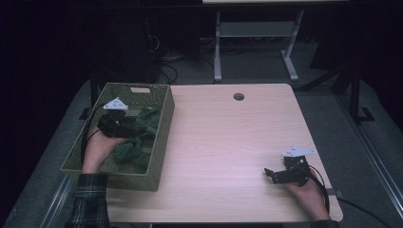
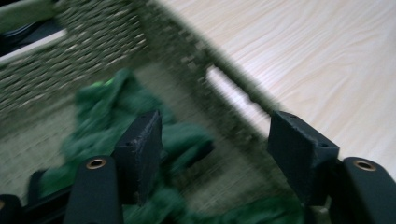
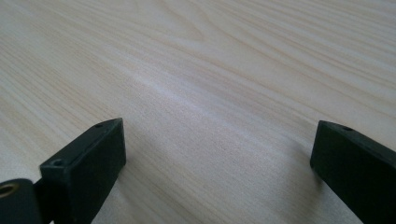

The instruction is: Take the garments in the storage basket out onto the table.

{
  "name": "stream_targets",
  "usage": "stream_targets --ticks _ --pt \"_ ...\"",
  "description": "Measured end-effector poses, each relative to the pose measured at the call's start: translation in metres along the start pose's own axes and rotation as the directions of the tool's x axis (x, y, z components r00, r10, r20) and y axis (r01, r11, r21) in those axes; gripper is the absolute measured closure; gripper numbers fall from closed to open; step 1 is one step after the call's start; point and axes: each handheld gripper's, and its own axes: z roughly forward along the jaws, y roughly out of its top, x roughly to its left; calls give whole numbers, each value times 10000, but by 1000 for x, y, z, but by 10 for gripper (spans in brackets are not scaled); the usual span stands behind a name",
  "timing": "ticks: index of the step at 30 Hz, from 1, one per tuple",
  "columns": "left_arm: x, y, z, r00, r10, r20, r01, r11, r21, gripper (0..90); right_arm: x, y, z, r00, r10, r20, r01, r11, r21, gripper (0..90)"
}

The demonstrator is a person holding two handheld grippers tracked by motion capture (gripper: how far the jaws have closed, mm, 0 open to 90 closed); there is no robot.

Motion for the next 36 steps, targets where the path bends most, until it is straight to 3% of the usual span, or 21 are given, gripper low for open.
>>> stream_targets --ticks 5,9,12,17,27,34,36 --pt "12 -10 -3 9987 -257 -435 266 9994 208 379 0 0 0 10000 -4 0 4 10000 0 31" --pt "18 -16 -2 9978 -430 -507 445 9986 279 393 0 0 0 10000 -6 -1 6 10000 3 31" --pt "22 -21 -1 9962 -426 -758 470 9972 576 397 0 0 0 10000 -6 1 6 10000 1 31" --pt "28 -27 2 9952 -619 -758 669 9956 651 402 0 0 0 10000 -9 0 9 10000 3 31" --pt "39 -43 19 9920 -967 -807 1063 9864 1253 399 0 0 0 10000 -6 -1 6 10000 1 31" --pt "43 -48 28 9910 -1064 -815 1182 9805 1570 387 0 0 0 10000 -3 -1 3 10000 -1 31" --pt "43 -50 32 9915 -941 -899 1098 9756 1900 387 0 0 0 10000 -2 0 2 10000 0 31"
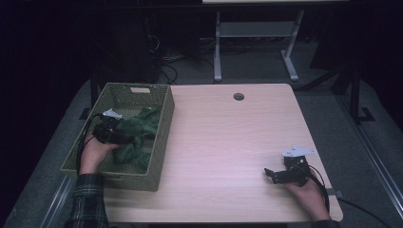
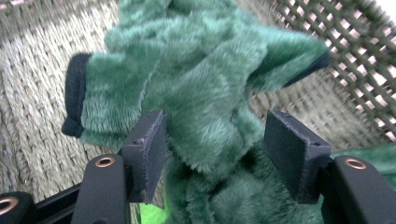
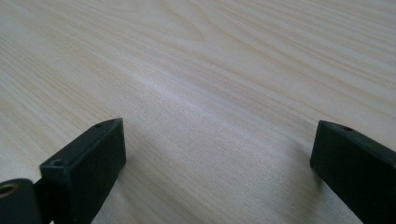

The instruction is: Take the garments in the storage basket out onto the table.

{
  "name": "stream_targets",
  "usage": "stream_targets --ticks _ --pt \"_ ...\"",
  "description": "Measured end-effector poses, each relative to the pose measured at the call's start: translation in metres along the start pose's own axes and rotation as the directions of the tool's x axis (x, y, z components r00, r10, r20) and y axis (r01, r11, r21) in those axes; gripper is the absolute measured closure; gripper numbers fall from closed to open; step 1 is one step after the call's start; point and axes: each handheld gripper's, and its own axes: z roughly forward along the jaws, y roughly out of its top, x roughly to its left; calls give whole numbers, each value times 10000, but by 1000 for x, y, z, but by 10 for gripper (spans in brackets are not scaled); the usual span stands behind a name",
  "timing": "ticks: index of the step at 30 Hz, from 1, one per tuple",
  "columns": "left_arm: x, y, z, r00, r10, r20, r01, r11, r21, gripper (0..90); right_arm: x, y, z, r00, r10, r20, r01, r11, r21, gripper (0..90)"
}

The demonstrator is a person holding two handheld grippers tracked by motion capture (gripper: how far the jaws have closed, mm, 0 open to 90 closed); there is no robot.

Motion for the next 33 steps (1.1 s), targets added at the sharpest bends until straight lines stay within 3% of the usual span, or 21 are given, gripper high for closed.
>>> stream_targets --ticks 5,11,18,22,25,30,33 --pt "0 -1 2 9999 -101 55 101 9999 49 389 0 0 0 10000 -11 0 11 10000 -1 31" --pt "1 -2 6 9997 -196 145 188 9984 536 428 0 0 0 10000 -9 -2 9 10000 0 31" --pt "1 -3 8 9986 -359 388 322 9953 915 610 0 0 0 10000 -11 -5 11 10000 0 31" --pt "1 -3 8 9953 -693 684 614 9918 1120 739 0 0 0 10000 -13 -7 13 10000 -1 31" --pt "2 -3 8 9926 -871 843 759 9888 1282 783 0 0 0 10000 -3 -9 3 10000 2 31" --pt "4 -2 3 9897 -984 1039 875 9907 1042 807 0 0 0 10000 -11 -11 11 10000 1 31" --pt "4 -2 -3 9862 -1041 1290 975 9936 562 815 0 0 0 10000 -15 -16 15 10000 4 31"
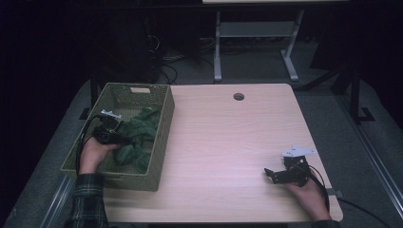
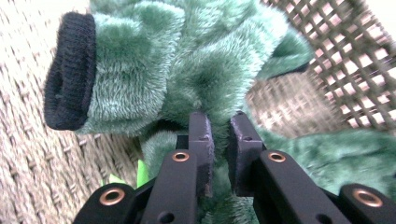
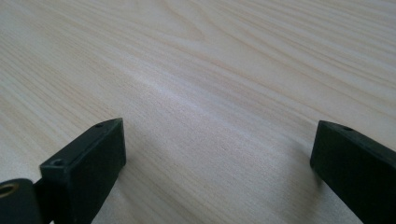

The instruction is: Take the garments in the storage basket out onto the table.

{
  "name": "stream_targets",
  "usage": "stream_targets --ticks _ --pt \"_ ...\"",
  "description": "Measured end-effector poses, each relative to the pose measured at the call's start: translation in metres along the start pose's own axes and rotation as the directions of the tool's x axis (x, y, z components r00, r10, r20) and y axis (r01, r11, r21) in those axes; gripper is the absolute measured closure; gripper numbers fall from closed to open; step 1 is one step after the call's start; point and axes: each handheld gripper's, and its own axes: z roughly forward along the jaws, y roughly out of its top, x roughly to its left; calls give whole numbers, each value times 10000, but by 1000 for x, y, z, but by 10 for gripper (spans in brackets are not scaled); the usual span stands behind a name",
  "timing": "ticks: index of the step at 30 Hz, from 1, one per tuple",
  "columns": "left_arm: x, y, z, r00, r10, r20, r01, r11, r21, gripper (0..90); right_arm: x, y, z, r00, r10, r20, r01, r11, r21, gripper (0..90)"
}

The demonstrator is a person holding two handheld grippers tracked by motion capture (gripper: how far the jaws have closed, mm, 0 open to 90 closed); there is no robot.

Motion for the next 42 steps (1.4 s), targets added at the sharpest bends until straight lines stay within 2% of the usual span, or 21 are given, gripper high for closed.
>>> stream_targets --ticks 5,6,7,12,19,24,25,26,32,36,39,42 --pt "-3 2 -13 9993 -114 356 141 9970 -765 826 0 0 0 10000 -2 -5 2 10000 1 32" --pt "-3 2 -13 9993 -114 356 141 9970 -765 829 0 0 0 10000 -5 -6 5 10000 1 31" --pt "-4 3 -19 9988 -156 475 208 9937 -1099 830 0 0 0 10000 2 -5 -2 10000 4 31" --pt "-6 4 -32 9972 -246 703 376 9811 -1898 834 0 0 0 10000 -6 -6 6 10000 1 31" --pt "-10 5 -52 9941 -231 1061 517 9600 -2753 839 0 0 0 10000 -5 -10 5 10000 3 31" --pt "-16 7 -66 9904 -27 1381 481 9441 -3260 840 0 0 0 10000 -5 -18 5 10000 13 31" --pt "-16 7 -66 9904 -27 1381 481 9441 -3260 841 0 0 0 10000 -5 -18 5 10000 13 31" --pt "-19 9 -72 9890 108 1476 418 9363 -3486 841 0 0 0 10000 -3 -19 3 10000 15 31" --pt "-31 13 -87 9887 369 1454 239 9181 -3955 841 0 0 0 10000 -4 -26 4 10000 17 32" --pt "-39 20 -97 9890 617 1346 -10 9119 -4104 842 0 0 0 10000 -16 -28 16 10000 25 32" --pt "-44 26 -103 9875 781 1366 -122 9033 -4289 841 0 0 0 10000 -23 -27 23 10000 15 31" --pt "-49 35 -108 9873 926 1287 -286 9023 -4301 841 0 0 0 10000 -22 -17 22 10000 6 32"
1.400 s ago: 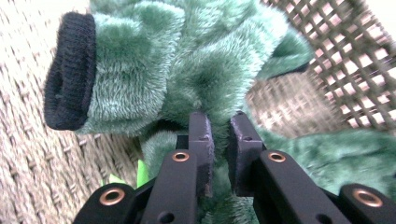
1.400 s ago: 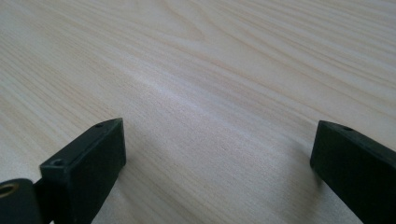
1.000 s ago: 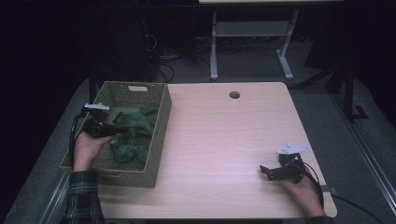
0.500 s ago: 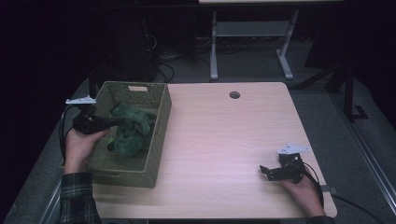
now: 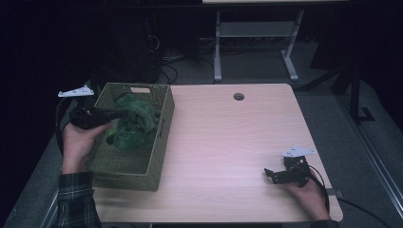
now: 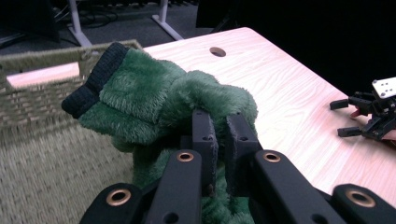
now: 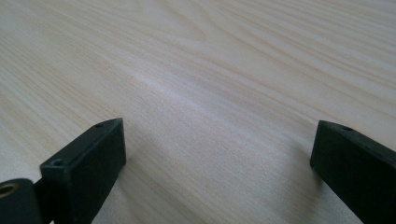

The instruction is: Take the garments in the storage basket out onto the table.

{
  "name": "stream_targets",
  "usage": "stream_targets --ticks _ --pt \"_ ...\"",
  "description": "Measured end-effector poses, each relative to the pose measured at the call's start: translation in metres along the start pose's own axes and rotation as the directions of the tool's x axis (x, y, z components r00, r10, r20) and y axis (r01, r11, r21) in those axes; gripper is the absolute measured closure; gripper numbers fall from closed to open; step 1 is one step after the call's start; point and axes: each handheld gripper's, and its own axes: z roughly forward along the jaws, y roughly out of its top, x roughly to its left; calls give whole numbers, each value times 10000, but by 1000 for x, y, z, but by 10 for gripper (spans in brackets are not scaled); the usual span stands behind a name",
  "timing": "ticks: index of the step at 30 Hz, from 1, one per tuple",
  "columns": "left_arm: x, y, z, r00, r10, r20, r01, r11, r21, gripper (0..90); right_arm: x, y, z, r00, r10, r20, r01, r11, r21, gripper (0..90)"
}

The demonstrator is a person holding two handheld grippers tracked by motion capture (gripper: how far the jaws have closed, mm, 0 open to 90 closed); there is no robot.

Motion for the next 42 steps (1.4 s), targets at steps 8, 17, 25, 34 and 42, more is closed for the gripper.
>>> stream_targets --ticks 8,17,25,34,42 --pt "-17 32 -4 9984 568 -15 -568 9975 -424 841 0 0 0 10000 -5 14 5 10000 -15 32" --pt "-34 61 -6 9945 1026 219 -1005 9915 -832 841 0 0 0 10000 -15 14 15 10000 -8 32" --pt "-53 81 0 9891 1370 542 -1295 9839 -1233 841 0 0 0 10000 -16 12 16 10000 -15 31" --pt "-74 90 22 9831 1558 965 -1407 9790 -1472 841 0 0 0 10000 38 3 -38 10000 13 31" --pt "-98 92 57 9722 1793 1504 -1597 9781 -1337 840 0 0 0 10000 32 4 -32 10000 13 32"
